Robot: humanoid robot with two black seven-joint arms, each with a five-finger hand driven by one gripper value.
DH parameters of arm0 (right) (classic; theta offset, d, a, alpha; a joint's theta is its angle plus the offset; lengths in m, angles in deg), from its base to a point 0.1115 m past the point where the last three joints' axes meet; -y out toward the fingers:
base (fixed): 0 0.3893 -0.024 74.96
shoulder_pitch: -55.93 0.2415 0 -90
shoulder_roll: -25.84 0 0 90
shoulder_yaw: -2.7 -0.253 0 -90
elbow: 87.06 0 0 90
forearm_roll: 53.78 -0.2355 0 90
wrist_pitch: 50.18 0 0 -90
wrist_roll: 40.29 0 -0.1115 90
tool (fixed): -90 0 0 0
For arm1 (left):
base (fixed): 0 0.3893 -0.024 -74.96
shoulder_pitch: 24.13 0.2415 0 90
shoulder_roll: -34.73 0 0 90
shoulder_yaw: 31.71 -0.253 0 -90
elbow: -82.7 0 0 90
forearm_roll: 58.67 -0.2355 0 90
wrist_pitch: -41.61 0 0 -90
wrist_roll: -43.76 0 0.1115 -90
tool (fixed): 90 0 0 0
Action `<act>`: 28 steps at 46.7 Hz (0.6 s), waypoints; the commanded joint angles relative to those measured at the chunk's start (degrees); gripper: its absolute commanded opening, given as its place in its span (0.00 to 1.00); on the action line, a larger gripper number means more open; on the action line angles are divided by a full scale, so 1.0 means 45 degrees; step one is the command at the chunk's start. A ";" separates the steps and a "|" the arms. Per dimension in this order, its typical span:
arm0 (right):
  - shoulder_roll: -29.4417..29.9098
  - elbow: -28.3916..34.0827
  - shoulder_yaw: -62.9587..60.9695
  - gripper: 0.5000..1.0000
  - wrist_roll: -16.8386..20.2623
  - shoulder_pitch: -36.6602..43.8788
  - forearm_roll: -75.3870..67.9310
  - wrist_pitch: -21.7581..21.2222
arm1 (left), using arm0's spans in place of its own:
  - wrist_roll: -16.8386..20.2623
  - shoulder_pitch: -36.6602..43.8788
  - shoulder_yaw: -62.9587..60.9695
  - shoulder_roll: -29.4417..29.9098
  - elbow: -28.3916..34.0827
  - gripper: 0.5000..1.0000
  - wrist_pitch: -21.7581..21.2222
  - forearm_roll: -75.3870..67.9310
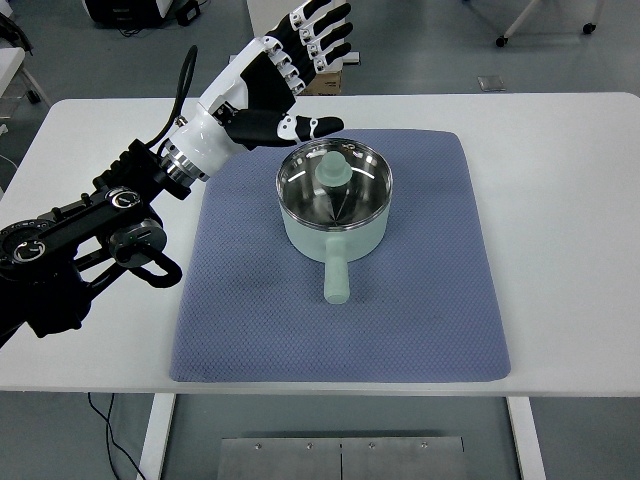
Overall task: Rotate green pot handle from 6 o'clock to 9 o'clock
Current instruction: 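Lift the left hand and swing it over the green saucepan, then lower the left hand over the pot rim and handle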
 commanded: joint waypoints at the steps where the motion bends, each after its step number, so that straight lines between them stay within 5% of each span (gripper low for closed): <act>1: 0.0000 0.0001 0.0000 1.00 0.0011 0.0001 0.0000 0.0000 | 0.0001 -0.0001 -0.0181 0.0285 -0.0310 1.00 0.0016 -0.0203; 28: 0.0000 0.0001 0.0000 1.00 -0.0008 0.0001 0.0000 0.0000 | 0.0001 -0.0040 -0.1255 0.2395 -0.2986 1.00 0.0094 -0.3073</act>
